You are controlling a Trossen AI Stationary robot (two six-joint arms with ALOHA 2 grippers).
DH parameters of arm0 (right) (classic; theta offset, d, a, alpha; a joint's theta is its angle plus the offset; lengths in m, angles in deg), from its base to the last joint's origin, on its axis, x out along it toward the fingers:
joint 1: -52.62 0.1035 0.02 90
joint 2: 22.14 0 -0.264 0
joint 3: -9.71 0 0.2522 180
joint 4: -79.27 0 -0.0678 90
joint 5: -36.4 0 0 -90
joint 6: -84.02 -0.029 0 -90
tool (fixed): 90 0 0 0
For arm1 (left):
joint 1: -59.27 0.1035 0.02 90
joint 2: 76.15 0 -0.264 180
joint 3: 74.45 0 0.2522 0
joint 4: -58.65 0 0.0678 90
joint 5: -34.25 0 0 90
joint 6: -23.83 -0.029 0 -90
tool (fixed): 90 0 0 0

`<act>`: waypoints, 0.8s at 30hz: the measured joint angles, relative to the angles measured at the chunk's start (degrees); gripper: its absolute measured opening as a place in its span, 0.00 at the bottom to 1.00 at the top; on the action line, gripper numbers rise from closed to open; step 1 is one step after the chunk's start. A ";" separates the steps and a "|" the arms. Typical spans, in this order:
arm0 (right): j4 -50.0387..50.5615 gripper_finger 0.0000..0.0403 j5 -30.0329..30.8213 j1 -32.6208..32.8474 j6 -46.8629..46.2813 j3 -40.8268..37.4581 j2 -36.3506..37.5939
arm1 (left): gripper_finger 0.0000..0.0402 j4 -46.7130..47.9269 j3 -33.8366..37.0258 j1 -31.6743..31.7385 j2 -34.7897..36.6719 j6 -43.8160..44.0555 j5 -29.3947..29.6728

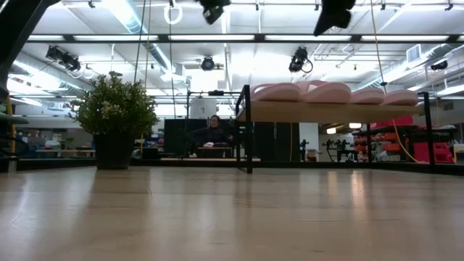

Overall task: Pick and place slides into the shelf
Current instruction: Adjust the slides on the shelf, then return to Home Position

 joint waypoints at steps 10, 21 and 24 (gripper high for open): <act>-4.77 0.00 8.39 4.43 -12.78 -11.67 10.16 | 0.01 -31.78 12.02 -11.73 3.12 13.87 10.62; -5.54 0.00 8.47 11.48 -18.15 -13.28 12.86 | 0.01 -80.84 62.01 -18.00 25.61 30.63 25.22; -6.10 0.00 8.47 12.04 -17.91 -13.28 12.34 | 0.00 -94.67 73.32 -19.10 31.96 35.01 32.55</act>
